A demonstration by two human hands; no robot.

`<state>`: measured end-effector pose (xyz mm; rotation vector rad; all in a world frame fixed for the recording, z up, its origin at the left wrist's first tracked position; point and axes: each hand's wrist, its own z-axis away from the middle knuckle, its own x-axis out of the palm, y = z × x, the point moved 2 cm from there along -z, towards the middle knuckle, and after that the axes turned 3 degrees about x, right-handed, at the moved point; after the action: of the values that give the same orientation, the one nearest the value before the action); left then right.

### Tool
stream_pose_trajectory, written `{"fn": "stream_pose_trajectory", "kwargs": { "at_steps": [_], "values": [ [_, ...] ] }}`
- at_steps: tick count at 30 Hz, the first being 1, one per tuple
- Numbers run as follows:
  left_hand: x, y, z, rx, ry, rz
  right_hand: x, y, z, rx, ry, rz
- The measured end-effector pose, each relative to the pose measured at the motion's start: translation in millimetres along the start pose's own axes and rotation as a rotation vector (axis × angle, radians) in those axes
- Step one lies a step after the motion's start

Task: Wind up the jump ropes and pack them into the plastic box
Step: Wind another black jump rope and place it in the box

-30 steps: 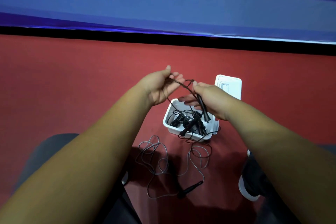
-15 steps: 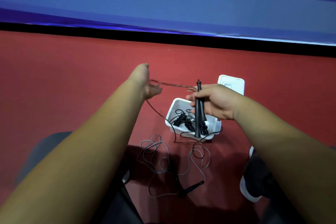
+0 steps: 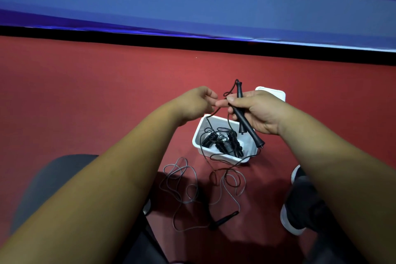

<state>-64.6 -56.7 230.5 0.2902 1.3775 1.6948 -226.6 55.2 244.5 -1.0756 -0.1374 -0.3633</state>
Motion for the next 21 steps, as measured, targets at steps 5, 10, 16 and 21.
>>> {"fn": "stream_pose_trajectory", "kwargs": {
  "at_steps": [5, 10, 16, 21],
  "values": [
    [6, -2, -3, 0.055, -0.063, 0.035, 0, -4, 1, -0.017, 0.001, -0.03],
    [0, 5, -6, 0.052, 0.151, 0.143, -6, 1, 3, 0.058, -0.023, 0.164],
    [-8, 13, -6, 0.198, 0.194, -0.009, -5, 3, 3, 0.043, -0.009, 0.264],
    [-4, 21, -2, 0.302, 0.146, -0.118, -2, 4, 4, 0.039, -0.022, 0.376]
  ]
}}
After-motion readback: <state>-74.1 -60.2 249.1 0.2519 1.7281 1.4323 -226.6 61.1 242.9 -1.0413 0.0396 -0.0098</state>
